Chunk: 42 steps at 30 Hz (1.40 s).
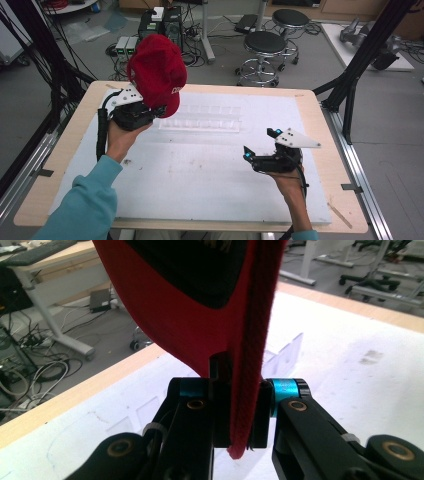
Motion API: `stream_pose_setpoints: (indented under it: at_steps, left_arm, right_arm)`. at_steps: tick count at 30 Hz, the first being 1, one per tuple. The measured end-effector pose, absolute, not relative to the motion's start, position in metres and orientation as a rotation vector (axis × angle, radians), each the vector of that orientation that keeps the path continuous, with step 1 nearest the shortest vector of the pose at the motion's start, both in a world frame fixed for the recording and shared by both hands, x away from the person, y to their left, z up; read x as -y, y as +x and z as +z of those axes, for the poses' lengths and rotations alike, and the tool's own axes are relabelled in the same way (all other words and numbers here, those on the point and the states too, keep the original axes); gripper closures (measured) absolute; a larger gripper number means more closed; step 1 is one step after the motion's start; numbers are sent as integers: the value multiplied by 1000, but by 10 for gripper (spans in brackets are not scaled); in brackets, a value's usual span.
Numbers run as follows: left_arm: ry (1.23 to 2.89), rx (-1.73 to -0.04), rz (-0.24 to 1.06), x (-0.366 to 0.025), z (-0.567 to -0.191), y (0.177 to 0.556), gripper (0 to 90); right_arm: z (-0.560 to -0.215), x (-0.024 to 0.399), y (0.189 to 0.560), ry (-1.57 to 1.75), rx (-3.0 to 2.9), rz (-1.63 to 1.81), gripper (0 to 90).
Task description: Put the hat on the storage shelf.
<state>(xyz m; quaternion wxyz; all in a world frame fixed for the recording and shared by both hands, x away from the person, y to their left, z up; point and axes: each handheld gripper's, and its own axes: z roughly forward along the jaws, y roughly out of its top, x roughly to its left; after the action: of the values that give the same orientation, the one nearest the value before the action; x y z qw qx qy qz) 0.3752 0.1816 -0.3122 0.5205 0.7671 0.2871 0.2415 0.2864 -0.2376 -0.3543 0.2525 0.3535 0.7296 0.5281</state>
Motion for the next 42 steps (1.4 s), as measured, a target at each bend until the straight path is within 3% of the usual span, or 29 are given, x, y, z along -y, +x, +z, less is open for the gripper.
stream_pose_setpoints:
  at_steps: [10,11,20,42]
  left_arm:
    - [1865,-707,630,-176,-329,396,847]
    - [1877,-712,635,-174,-333,400,847]
    - [1912,-746,655,-167,-349,406,847]
    - [1858,-833,709,-155,-371,407,847]
  right_arm:
    - [-381,276,266,1048,-1931,1368,21]
    - [-395,283,261,1084,-1915,1365,21]
    - [-430,294,254,1144,-1836,1404,21]
    - [-449,297,259,1131,-1721,1449,21]
